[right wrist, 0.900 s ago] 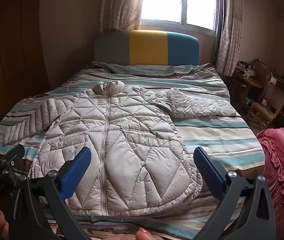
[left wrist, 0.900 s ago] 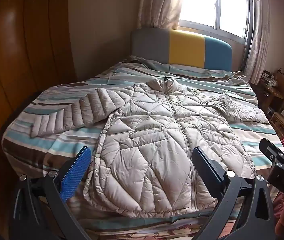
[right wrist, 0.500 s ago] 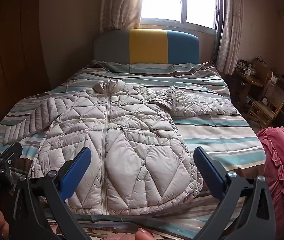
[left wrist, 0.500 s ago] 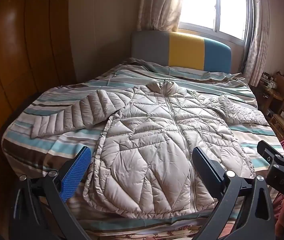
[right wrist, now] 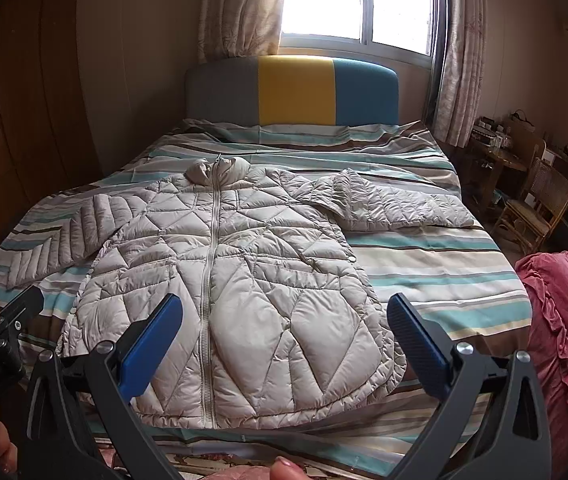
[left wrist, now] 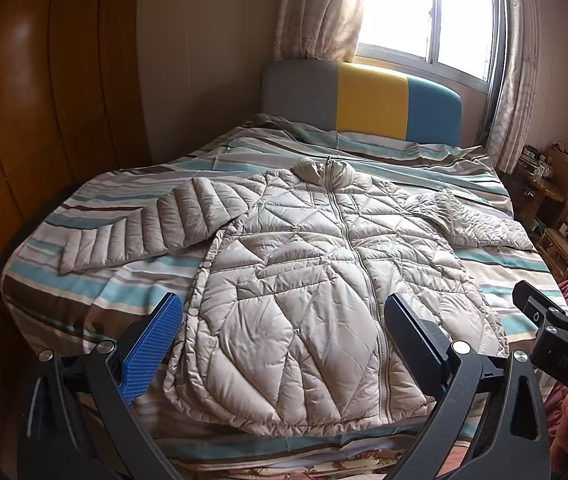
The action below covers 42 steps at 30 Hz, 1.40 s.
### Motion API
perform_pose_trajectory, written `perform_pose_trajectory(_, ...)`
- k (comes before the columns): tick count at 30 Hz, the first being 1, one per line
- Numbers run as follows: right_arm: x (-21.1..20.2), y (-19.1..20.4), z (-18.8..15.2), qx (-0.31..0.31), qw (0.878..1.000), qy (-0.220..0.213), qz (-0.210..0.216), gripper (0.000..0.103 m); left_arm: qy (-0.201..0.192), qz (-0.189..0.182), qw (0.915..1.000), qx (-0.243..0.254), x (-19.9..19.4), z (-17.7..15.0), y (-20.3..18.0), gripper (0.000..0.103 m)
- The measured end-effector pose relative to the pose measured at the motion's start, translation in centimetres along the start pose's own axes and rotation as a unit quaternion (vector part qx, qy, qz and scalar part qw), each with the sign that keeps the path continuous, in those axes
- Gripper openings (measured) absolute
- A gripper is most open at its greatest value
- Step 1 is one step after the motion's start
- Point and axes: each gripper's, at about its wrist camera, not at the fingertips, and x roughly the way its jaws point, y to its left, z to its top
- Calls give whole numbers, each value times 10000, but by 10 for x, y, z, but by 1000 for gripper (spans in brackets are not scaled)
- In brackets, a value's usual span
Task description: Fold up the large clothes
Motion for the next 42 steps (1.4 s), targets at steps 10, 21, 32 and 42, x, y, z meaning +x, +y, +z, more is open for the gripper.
perform_pose_trajectory(10, 0, 0, 0, -1, 10000, 15, 6, 101, 5, -7, 10000, 8, 0, -1, 0, 100)
perform_pose_trajectory(21, 4, -1, -2, -9, 10000, 84, 22, 101, 54, -23, 10000, -9, 3, -7, -1, 100)
perform_pose_trajectory(32, 7, -1, -3, -8, 9999, 158, 45, 101, 189, -75, 9998, -30, 9, -10, -1, 100)
perform_pose_trajectory(42, 8, -3, -4, -8, 9998, 186, 51, 101, 228, -76, 9997, -42, 10, -10, 0, 100)
